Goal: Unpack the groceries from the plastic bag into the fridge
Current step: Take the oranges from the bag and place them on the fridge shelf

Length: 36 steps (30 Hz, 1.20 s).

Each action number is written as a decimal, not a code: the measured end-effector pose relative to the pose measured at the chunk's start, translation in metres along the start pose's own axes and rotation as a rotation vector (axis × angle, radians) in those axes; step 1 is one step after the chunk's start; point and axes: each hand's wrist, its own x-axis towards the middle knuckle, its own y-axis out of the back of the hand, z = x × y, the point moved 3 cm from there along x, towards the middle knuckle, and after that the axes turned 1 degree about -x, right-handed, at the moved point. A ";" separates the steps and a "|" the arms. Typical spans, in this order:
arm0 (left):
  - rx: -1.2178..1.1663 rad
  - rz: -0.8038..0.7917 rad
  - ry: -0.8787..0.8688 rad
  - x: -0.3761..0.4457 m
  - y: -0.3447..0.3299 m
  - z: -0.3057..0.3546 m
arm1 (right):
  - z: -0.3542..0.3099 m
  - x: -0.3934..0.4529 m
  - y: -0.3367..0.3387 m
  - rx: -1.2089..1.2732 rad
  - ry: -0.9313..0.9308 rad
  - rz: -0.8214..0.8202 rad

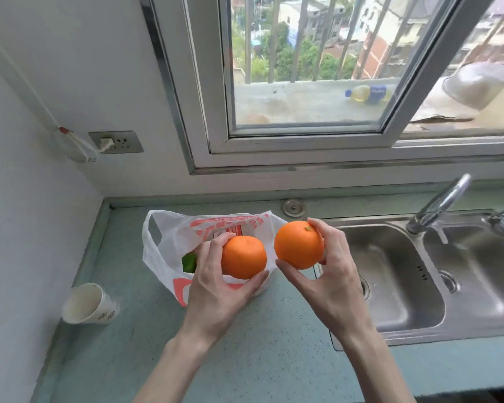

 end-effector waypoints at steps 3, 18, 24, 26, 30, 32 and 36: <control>-0.077 -0.068 -0.074 0.002 -0.005 0.015 | -0.004 -0.022 0.022 -0.039 -0.059 0.088; -0.252 -0.469 -0.475 -0.040 -0.090 0.115 | 0.002 -0.167 0.148 -0.172 -0.406 0.618; -0.351 -0.629 -0.542 -0.085 -0.129 0.165 | 0.003 -0.234 0.197 -0.209 -0.487 0.819; -0.362 -0.680 -0.544 -0.105 -0.142 0.182 | 0.004 -0.257 0.213 -0.208 -0.520 0.860; -0.379 -0.780 -0.587 -0.153 -0.170 0.218 | 0.004 -0.307 0.246 -0.209 -0.546 0.959; -0.395 -0.809 -0.603 -0.170 -0.180 0.231 | 0.003 -0.323 0.258 -0.217 -0.546 0.995; -0.452 -0.898 -0.631 -0.228 -0.209 0.266 | 0.000 -0.378 0.296 -0.236 -0.563 1.081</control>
